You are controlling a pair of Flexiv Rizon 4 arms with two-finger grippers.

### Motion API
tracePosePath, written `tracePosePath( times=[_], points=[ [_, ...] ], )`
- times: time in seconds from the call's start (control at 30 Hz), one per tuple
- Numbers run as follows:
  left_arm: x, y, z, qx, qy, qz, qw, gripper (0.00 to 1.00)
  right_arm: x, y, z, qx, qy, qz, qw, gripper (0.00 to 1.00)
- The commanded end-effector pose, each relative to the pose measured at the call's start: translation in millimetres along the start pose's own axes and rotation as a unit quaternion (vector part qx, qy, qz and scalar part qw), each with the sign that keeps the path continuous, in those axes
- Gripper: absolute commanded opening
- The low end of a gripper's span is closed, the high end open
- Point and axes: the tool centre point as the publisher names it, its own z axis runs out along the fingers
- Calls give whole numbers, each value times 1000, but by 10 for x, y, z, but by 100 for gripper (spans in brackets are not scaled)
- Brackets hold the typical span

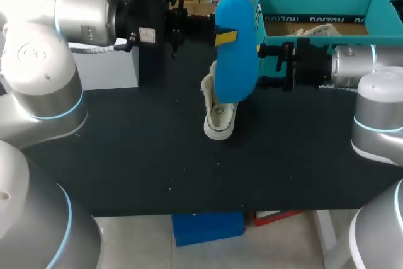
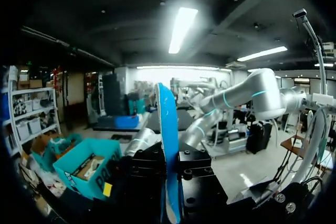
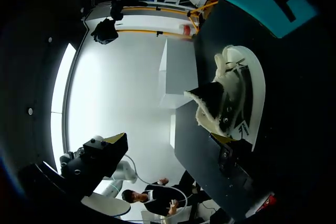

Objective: Take the shoe out of the shoebox, open the shoe tongue, remove and reinsert the insole, then place the shoe into the shoebox

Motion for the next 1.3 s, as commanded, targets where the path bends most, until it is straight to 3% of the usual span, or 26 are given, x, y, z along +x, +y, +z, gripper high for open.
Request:
tracePosePath(
  times=[0.03,0.1,0.17,0.83,1.07,1.3],
  points=[
    [132,96,13,-129,-83,283,947,0,-5,2,16,-1,0,0,1000,100],
    [185,195,43,-157,-102,351,918,0,-5,2,16,-1,0,0,1000,100],
    [187,303,63,-167,-107,365,910,0,-5,2,16,-1,0,0,1000,100],
    [187,303,63,-167,-107,365,910,0,-5,2,16,-1,0,0,1000,100],
    [406,650,34,-148,-103,461,869,0,-5,2,16,-1,0,0,1000,100],
    [459,783,20,-107,-73,530,838,0,-5,2,16,-1,0,0,1000,100]
  ],
)
